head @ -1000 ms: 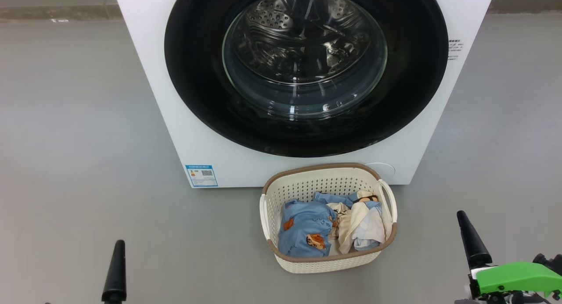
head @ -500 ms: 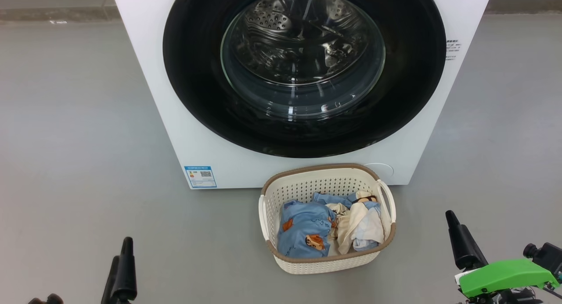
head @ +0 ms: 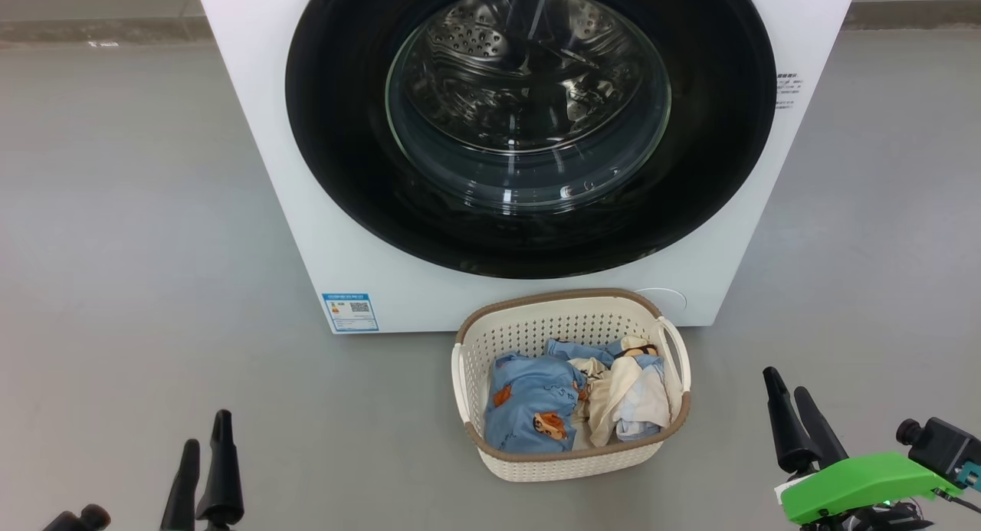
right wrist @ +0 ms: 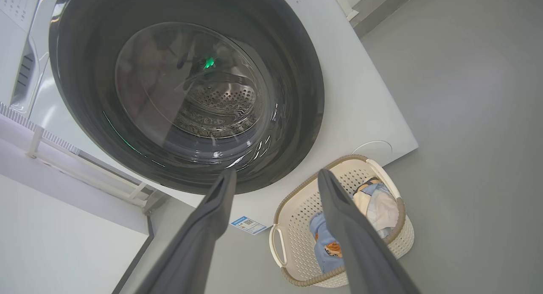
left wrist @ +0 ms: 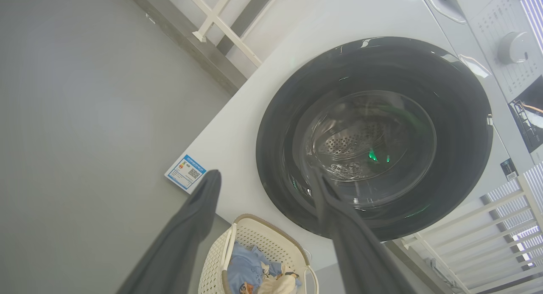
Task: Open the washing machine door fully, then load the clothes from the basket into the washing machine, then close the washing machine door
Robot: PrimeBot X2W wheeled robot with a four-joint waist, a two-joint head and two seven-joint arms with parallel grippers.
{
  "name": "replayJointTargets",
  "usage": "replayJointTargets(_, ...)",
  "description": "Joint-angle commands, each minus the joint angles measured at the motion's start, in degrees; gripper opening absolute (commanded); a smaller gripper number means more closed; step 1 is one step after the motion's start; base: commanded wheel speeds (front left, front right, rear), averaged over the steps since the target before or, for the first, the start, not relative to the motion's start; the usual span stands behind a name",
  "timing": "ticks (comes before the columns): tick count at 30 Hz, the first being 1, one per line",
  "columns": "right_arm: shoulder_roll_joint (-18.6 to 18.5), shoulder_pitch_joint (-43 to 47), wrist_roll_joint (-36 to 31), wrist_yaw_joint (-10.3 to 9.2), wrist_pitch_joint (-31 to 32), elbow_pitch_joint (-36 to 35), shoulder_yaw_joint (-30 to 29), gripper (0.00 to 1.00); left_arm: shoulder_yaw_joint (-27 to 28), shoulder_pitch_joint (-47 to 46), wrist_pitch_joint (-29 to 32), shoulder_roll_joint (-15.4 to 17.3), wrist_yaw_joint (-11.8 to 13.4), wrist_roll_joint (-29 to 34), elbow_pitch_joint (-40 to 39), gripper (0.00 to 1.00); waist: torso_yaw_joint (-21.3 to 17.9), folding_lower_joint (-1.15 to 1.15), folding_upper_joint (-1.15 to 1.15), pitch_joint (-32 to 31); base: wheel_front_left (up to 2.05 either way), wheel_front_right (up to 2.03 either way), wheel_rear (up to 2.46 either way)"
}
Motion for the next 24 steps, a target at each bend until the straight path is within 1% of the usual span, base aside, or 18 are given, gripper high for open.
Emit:
replayJointTargets(1,-0.8,-2.9,-2.0,0.19,-0.9,-1.4,1.3,1.0,0.8,-1.0,-0.9,1.4,0.0,2.3,-2.2,1.0,0.0,0.0,0.0,0.0,0.0,0.0,0.0)
replayJointTargets(24,-1.5,-3.8,-14.1,0.25,-4.6,-1.5,3.9,1.0,0.6,-1.0,-4.6,1.9,0.0,16.2,-3.7,1.0,-0.1,0.0,0.0,0.2,0.0,0.0,0.0)
